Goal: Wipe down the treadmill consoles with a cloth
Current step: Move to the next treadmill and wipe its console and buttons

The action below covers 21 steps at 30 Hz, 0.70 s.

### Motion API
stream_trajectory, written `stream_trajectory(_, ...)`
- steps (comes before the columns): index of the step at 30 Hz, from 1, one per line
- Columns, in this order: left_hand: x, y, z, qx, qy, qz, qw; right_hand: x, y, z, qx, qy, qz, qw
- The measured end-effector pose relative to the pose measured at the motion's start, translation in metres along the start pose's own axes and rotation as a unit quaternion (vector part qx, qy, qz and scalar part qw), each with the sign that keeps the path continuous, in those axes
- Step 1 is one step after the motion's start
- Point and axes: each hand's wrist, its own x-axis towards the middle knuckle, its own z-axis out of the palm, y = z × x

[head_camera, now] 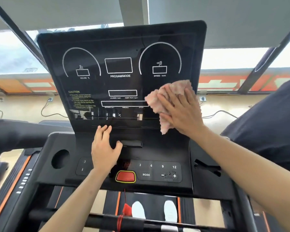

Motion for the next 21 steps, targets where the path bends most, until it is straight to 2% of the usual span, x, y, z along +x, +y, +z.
stream_trajectory(6,-0.003,-0.001,0.001,-0.011,-0.006,-0.002,1.0,-0.013,0.009,0.0,0.058,-0.003,0.089,0.994)
stream_trajectory(13,-0.004,-0.001,0.002,-0.019,-0.007,0.0,1.0,-0.082,-0.022,0.023,0.066,-0.091,0.038,0.993)
stream_trajectory(17,-0.004,-0.004,0.003,-0.013,-0.005,0.002,1.0,-0.099,-0.031,0.025,0.057,-0.111,0.02,0.992)
stream_trajectory(21,-0.003,-0.003,0.006,-0.004,0.011,0.008,1.0,-0.063,-0.018,0.011,0.058,-0.096,0.071,0.991)
